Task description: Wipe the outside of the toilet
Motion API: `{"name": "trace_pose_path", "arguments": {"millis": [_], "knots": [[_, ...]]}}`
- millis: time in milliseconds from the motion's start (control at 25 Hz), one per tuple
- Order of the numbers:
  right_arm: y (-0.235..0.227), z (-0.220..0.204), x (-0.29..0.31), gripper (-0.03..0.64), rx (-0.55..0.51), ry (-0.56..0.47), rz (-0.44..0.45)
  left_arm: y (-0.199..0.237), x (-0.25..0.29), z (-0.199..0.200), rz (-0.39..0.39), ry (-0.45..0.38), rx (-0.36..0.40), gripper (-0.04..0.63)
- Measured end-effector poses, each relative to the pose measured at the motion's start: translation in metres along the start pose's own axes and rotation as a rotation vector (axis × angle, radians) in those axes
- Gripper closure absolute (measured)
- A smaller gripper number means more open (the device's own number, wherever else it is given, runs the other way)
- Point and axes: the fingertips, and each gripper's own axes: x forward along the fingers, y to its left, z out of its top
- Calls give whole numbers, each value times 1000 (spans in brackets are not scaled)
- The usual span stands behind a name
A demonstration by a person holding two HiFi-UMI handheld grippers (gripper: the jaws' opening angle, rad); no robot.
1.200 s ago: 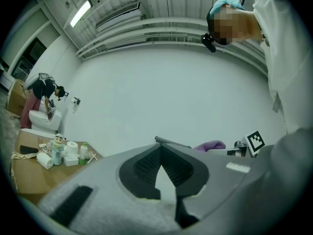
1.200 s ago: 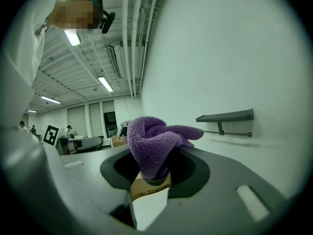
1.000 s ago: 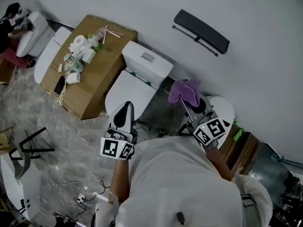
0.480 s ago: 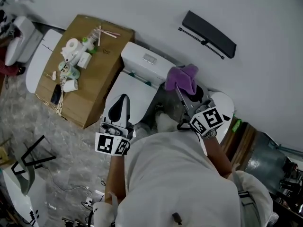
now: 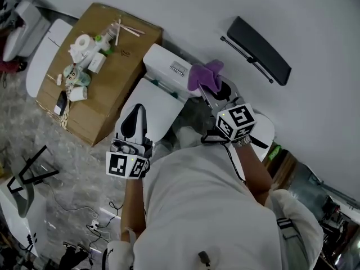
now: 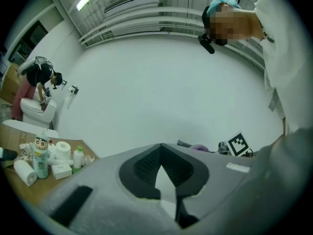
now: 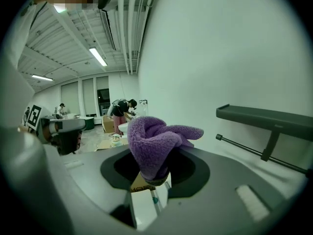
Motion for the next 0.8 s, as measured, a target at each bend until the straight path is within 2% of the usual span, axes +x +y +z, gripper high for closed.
{"name": "trace_pose_path", "arguments": {"millis": [160,360,560,800], "knots": [[-38,-7,41,470,-6,47,14,5,35,-2,38,2,22,591],[-84,-21,90,471,85,104,40,3,80,-6,76,4,47,591],[-103,-44,140,471,-32,216,111,2,113,-9,122,6,63,591],[-127,-125,179,471,-66,449,126,11,129,-16,182,1,41,591]]}}
